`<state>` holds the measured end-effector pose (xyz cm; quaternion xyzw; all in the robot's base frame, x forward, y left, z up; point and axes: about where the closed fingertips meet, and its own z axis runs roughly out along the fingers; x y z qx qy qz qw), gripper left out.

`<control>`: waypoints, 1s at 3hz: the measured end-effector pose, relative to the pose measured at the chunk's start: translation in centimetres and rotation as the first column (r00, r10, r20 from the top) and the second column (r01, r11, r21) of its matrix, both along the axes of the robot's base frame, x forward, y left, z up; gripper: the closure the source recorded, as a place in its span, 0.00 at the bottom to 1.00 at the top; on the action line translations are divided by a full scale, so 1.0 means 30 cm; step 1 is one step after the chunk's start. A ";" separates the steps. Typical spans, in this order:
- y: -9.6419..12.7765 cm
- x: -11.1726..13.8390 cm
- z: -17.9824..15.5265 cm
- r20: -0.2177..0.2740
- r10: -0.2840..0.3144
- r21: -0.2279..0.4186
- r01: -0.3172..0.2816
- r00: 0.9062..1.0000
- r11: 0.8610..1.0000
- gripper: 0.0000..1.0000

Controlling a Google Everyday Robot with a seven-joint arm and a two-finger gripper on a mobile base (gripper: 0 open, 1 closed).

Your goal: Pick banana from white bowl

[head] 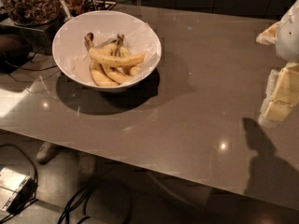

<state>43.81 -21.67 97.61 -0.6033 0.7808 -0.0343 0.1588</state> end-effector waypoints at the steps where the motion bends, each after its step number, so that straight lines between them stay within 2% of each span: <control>1: 0.000 0.000 0.000 0.000 0.000 0.000 0.000 1.000 1.000 0.00; 2: 0.046 0.031 0.014 -0.013 0.048 -0.019 -0.048 0.999 0.999 0.00; 3: 0.108 0.077 0.026 -0.024 0.109 -0.039 -0.110 0.994 0.993 0.00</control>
Offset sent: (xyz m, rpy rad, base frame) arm 0.0218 0.0331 0.0061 -0.0557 0.0632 0.1267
